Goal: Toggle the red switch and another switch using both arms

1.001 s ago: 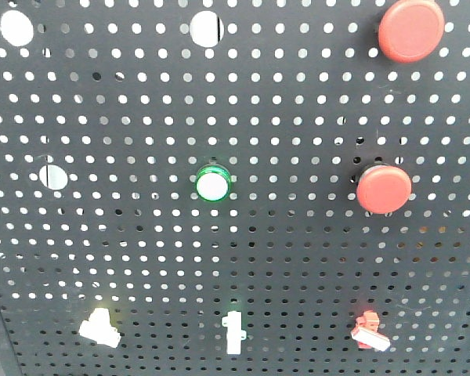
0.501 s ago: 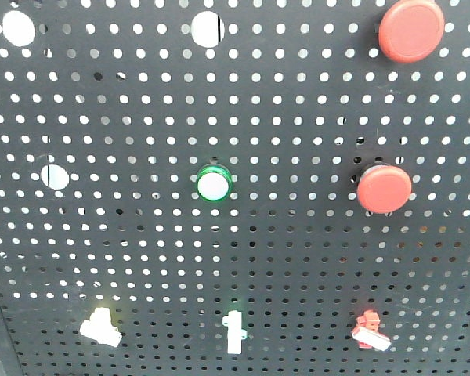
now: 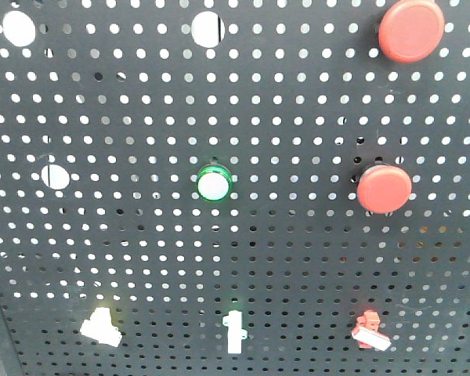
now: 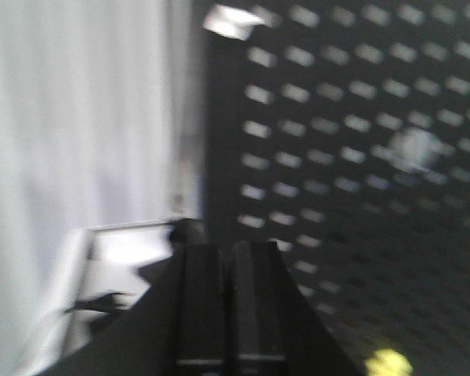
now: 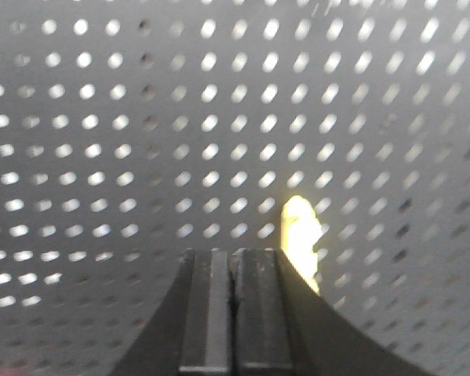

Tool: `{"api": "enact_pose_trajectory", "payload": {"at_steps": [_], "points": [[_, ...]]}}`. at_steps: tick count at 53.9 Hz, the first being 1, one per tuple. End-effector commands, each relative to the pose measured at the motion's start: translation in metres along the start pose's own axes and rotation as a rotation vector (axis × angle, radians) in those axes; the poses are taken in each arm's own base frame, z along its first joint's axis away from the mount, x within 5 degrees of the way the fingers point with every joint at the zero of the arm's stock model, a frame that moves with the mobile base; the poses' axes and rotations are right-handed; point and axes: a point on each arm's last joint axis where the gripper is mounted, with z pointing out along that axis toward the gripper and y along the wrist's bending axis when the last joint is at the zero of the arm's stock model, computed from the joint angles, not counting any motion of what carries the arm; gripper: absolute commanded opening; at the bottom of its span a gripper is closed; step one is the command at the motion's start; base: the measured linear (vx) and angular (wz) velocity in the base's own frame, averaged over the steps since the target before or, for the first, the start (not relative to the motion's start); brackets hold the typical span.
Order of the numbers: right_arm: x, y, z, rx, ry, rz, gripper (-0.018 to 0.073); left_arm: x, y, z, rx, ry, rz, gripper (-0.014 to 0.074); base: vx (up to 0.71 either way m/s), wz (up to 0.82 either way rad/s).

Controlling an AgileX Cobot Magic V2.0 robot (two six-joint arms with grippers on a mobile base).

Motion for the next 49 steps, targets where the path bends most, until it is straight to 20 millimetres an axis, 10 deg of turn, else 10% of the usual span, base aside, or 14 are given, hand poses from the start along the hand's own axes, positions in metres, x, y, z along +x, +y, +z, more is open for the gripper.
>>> {"api": "enact_pose_trajectory", "payload": {"at_steps": [1,49], "points": [[-0.014,0.0,0.004,-0.005,-0.08,0.018,-0.0006,-0.003,-0.011,0.013,0.112,-0.025,-0.007,0.0003,0.0,0.0],[-0.012,0.001,0.009,-0.019,-0.06,0.058,-0.0006,0.046,-0.026,0.083,0.288,0.224,-0.001,0.0003,0.0,0.0]]}}
